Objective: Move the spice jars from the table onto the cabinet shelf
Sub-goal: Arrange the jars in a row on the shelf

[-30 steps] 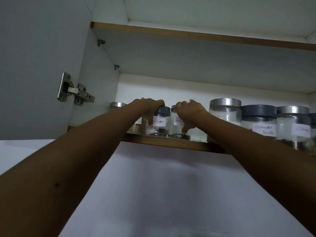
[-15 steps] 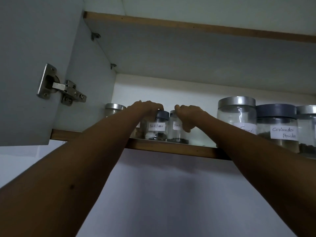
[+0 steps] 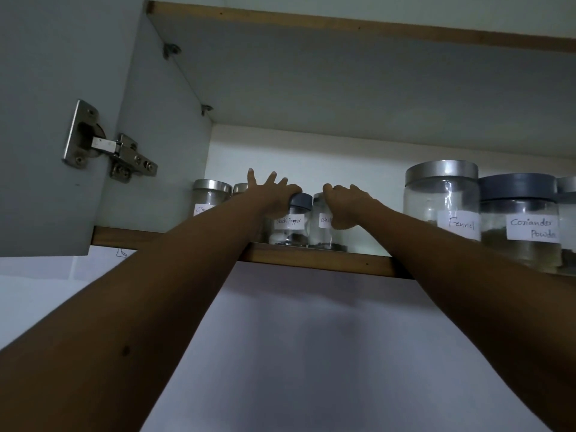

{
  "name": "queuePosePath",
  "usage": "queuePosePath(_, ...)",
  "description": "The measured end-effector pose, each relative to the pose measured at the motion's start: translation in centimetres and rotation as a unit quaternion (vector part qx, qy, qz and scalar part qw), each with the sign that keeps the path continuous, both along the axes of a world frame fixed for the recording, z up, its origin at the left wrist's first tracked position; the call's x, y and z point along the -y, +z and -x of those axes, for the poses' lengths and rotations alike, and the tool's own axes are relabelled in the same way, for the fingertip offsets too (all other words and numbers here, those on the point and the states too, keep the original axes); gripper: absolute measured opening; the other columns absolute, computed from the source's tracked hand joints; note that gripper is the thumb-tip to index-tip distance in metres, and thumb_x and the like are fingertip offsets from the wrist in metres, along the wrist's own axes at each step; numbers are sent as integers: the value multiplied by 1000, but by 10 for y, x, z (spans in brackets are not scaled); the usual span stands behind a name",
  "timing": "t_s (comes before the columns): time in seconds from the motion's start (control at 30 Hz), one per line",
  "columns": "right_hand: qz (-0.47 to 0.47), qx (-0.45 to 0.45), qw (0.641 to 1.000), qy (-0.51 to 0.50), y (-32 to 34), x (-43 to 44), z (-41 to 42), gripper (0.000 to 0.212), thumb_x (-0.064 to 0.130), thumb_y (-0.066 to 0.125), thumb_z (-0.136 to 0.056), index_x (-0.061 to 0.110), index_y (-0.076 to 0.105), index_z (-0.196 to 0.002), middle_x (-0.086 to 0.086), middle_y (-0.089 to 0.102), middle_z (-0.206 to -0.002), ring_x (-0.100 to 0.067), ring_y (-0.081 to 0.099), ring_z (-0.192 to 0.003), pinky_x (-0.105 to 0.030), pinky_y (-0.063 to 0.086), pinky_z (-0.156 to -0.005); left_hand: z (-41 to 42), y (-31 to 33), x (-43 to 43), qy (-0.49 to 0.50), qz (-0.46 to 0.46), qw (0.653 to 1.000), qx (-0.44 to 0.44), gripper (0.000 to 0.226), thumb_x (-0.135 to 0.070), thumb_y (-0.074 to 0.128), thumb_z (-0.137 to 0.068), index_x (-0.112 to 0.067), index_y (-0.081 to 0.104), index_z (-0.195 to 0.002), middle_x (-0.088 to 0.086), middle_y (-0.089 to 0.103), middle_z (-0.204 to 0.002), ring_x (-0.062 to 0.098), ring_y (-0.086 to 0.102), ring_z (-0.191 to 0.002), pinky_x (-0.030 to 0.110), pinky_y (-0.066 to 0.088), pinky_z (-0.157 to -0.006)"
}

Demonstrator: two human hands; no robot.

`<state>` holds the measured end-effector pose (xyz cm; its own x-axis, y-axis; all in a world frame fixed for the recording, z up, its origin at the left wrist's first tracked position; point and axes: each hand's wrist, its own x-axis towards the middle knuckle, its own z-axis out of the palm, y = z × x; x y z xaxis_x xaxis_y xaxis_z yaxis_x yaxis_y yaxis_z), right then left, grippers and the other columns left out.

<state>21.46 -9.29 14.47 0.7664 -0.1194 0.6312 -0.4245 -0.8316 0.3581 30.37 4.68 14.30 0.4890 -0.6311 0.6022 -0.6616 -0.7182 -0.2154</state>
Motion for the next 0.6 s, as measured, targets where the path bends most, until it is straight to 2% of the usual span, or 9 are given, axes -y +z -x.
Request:
queuePosePath(0.07,-14,20,1000,-4,-1,-1,-3,49,15,53,-87,-1,33,-129,-19,51,-126,-33,47,-120,-41,20,-111,3,3,-5,-27,34,999,23,71,-19,49,-95,-31,6,-149,7,-2,-159,27,-3,-146,63,-6,-111)
queuePosePath(0.1,-7,27,1000,-12,-2,-3,-4,51,16,50,-89,-2,30,-133,-20,50,-130,-34,43,-124,-42,15,-113,12,5,-9,-59,77,995,34,74,-15,52,-92,-29,8,-150,7,-1,-159,27,1,-146,62,-5,-112)
queuePosePath(0.17,36,46,998,-25,-1,-5,-5,52,17,45,-92,-3,29,-137,-22,47,-134,-35,39,-129,-43,13,-115,35,6,-18,-127,196,971,58,64,-9,52,-89,-25,27,-146,6,22,-156,26,20,-143,57,0,-113)
queuePosePath(0.23,90,83,992,-11,1,-9,-3,39,16,45,-92,-1,44,-127,-20,54,-126,-32,47,-122,-42,17,-114,65,-6,-23,-154,295,941,65,42,-13,47,-91,-21,48,-133,4,51,-139,23,44,-129,52,10,-115)
queuePosePath(0.27,112,102,988,7,2,-11,0,32,14,46,-91,1,52,-119,-18,58,-120,-30,52,-114,-40,22,-112,78,-18,-23,-151,313,935,66,35,-17,45,-92,-21,54,-126,2,59,-129,22,52,-120,49,18,-114)
queuePosePath(0.33,134,135,981,46,2,-21,6,23,9,45,-89,1,59,-105,-15,60,-108,-29,57,-99,-34,37,-94,97,-44,-24,-133,305,941,58,30,-22,41,-94,-19,60,-117,2,66,-115,23,58,-107,42,31,-104)
queuePosePath(0.4,138,169,972,84,-1,-29,12,15,6,49,-87,-2,61,-91,-17,59,-97,-31,56,-87,-32,34,-68,105,-61,-24,-117,311,942,56,29,-21,39,-94,-15,63,-109,5,68,-103,23,60,-95,37,39,-89)
queuePosePath(0.5,140,191,967,99,-4,-37,23,6,1,65,-74,-3,60,-74,-18,59,-78,-29,51,-66,-30,30,-55,109,-63,-27,-91,335,930,118,25,-19,39,-93,-11,62,-98,5,67,-93,21,60,-83,30,36,-70)
queuePosePath(0.6,150,197,964,98,-9,-49,43,24,-4,75,-51,0,52,-55,-13,51,-56,-21,31,-50,-23,23,-47,114,-62,-29,-86,330,934,110,24,-17,40,-93,-9,63,-93,7,67,-89,21,60,-80,29,35,-63)
